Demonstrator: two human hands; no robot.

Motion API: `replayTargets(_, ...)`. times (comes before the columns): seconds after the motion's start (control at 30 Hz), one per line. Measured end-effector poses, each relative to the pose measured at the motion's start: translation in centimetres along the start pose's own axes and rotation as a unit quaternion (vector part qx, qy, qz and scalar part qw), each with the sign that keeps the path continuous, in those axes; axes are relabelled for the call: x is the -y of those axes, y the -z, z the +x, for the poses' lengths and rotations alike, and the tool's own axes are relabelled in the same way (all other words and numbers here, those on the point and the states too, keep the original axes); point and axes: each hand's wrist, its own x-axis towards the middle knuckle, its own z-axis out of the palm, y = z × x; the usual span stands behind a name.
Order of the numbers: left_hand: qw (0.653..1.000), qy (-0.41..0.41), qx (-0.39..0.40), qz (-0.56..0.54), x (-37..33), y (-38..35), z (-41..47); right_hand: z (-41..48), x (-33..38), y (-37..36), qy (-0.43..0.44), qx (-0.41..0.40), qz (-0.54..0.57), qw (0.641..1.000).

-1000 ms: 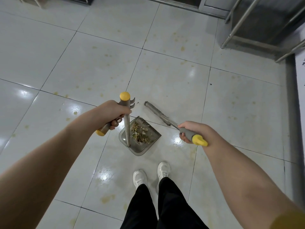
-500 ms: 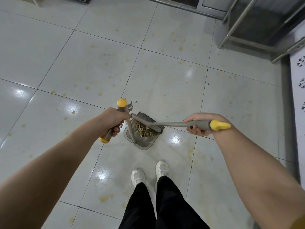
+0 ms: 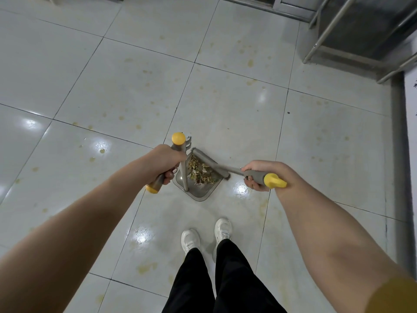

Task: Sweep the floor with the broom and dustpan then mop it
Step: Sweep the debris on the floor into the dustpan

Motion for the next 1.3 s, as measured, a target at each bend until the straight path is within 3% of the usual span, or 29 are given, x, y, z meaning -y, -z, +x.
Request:
replayTargets(0.27,1.0,-0.009,-0.005,0.004,-0.7,1.0,0.0,-4.3,2.3,4.3,0.002,-0.035,0.007,0.999)
replayTargets(0.77,0.998,-0.048,-0.05,0.011,-1.0,12.5,-3.1,-2.5,5.2,-3.8,0.109,-0.036,0.123,0.986)
replayTargets(1.07,0.996,-0.004,-0.074,0.053,-2.3,19.5,-0.4,2.6,10.2,-6.0,0.138,-0.073,0.169,0.973)
replayTargets(1.3,0.996,0.046,-0.04,0.057,-5.0,24.1,3.6,4.2,17.9,-6.4,0.12,-0.072,0.161,0.977)
